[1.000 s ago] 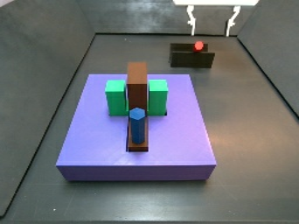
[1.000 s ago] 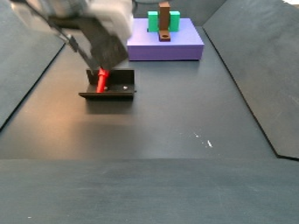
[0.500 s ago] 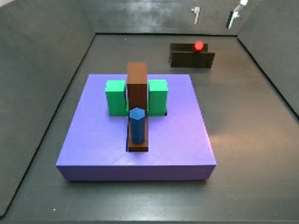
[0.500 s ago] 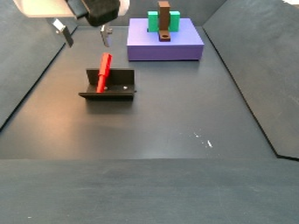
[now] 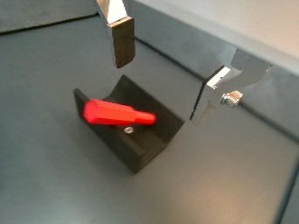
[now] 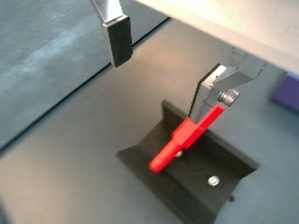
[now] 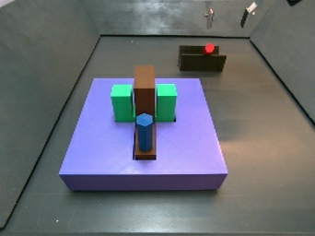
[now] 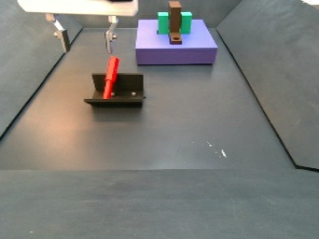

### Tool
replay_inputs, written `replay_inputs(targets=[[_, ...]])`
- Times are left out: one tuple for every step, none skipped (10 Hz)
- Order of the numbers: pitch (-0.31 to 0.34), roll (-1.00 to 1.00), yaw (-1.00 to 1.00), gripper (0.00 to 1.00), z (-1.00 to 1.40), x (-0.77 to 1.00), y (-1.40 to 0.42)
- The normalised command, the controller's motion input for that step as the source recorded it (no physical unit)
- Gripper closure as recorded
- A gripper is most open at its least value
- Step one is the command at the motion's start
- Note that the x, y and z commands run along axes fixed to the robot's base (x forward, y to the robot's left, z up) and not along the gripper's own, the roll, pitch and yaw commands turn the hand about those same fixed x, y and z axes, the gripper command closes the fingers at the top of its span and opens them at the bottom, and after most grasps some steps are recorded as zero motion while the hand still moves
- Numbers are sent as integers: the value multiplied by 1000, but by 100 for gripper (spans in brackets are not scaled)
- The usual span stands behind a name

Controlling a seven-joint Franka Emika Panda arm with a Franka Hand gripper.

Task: Pick up the red object. Move up. Place the red object on the fixture. Regrasp the red object. Move to above the board. Insert the red object.
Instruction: Regrasp the red object.

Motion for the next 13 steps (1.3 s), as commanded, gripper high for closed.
replay_inputs(targets=[[-200,1000,249,0,0,-31,-54],[-109,1000,269,0,0,-29,-140],[0,1000,303,0,0,-177,-234],[0,1000,300,0,0,-186,-237],[0,1000,294,0,0,-177,-217],[0,1000,286,0,0,-169,-234],[-9,1000,271,0,-43,-149,-303],[-63,1000,151,0,-117,0,-269],[0,1000,9,0,-217,0,-166],[0,977,0,0,-397,0,-106],[0,834,0,0,-394,0,-60],[0,589,37,0,-317,0,0],[0,414,51,0,-314,0,0]])
